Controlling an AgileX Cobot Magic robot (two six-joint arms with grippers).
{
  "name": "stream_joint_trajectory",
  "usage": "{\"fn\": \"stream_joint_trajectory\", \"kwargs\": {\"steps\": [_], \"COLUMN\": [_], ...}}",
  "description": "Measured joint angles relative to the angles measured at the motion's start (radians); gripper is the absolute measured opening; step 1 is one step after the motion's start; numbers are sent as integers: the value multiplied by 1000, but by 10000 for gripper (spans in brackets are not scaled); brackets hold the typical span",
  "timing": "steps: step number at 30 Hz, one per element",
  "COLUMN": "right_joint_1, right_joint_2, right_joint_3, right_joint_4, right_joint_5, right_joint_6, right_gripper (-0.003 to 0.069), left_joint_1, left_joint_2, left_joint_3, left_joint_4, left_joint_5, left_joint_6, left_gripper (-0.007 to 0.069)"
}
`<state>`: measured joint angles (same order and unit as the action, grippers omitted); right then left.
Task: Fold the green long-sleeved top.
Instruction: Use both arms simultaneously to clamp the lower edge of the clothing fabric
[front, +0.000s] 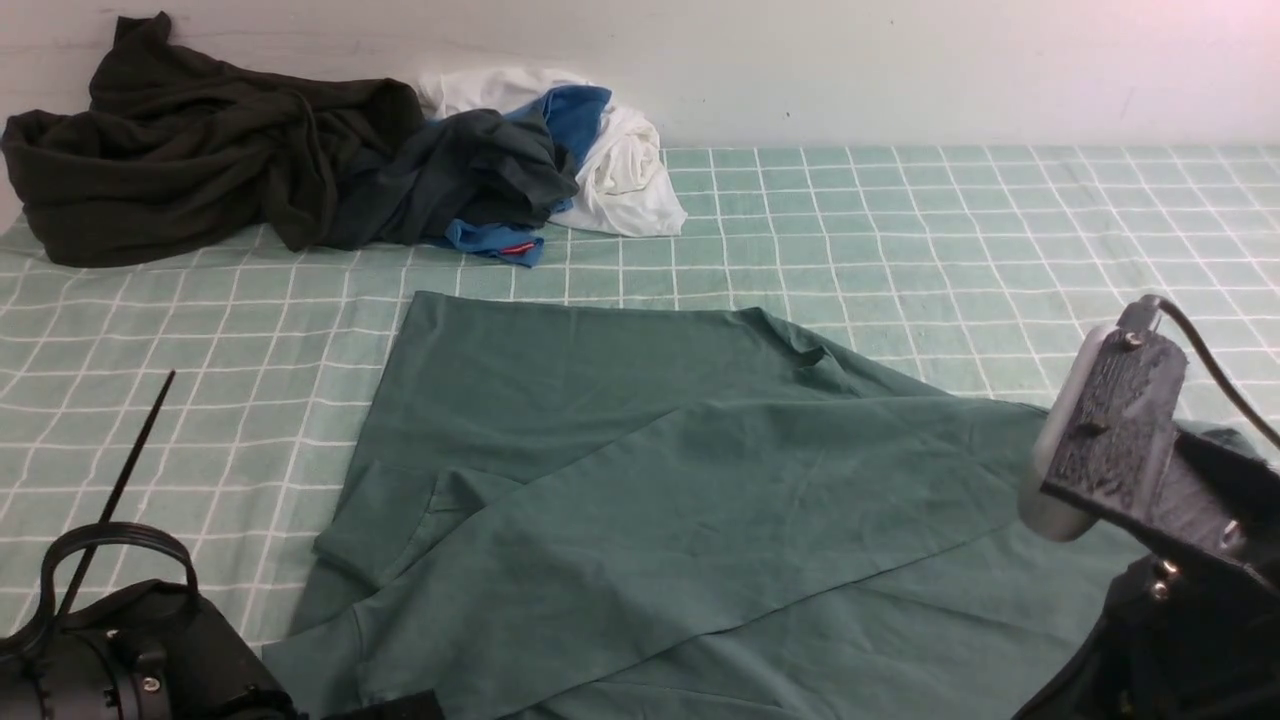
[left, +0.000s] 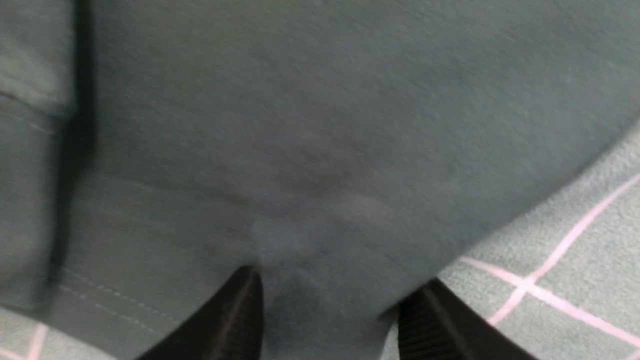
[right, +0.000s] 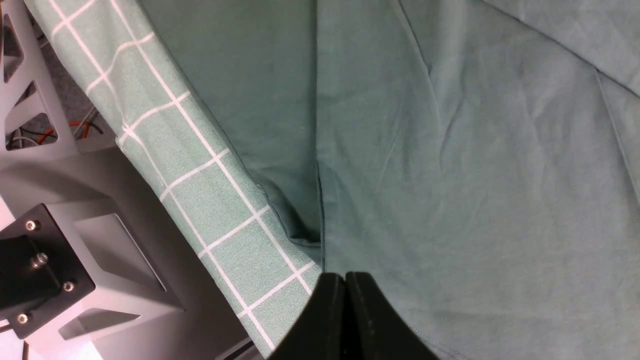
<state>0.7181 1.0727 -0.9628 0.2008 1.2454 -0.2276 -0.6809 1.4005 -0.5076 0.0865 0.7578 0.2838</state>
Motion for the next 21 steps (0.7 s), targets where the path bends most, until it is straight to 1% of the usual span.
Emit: {"fn": "stream_joint_trajectory", "kwargs": {"steps": [1, 2, 3, 4, 5, 6, 7, 9, 11, 17, 21], "right_joint_1": [0, 0, 0, 0, 0, 0, 0, 0, 0, 0, 0], "right_joint_2": [0, 0, 0, 0, 0, 0, 0, 0, 0, 0, 0], "right_joint_3": [0, 0, 0, 0, 0, 0, 0, 0, 0, 0, 0], "right_joint_4": [0, 0, 0, 0, 0, 0, -1, -1, -1, -1, -1], "right_joint_5": [0, 0, 0, 1, 1, 1, 1, 1, 1, 1, 1], "right_joint_6": [0, 0, 0, 0, 0, 0, 0, 0, 0, -1, -28], "right_gripper": [-14, -14, -14, -14, -14, -14, -14, -14, -14, -14, -14], "left_joint_1": [0, 0, 0, 0, 0, 0, 0, 0, 0, 0, 0], "left_joint_2": [2, 3, 4, 5, 5, 5, 5, 5, 5, 31, 61], "left_joint_3": [-4, -12, -14, -28, -41, -41, -54, -69, -75, -72, -72], "left_joint_4": [3, 4, 4, 4, 1, 1, 0, 0, 3, 13, 29], "left_joint_5": [-4, -6, -6, -2, 6, 8, 25, 60, 86, 87, 87], "left_joint_6": [-19, -49, -54, -98, -120, -123, -133, -139, -142, -126, -116], "left_gripper": [319, 290, 290, 246, 218, 213, 183, 155, 143, 143, 131]}}
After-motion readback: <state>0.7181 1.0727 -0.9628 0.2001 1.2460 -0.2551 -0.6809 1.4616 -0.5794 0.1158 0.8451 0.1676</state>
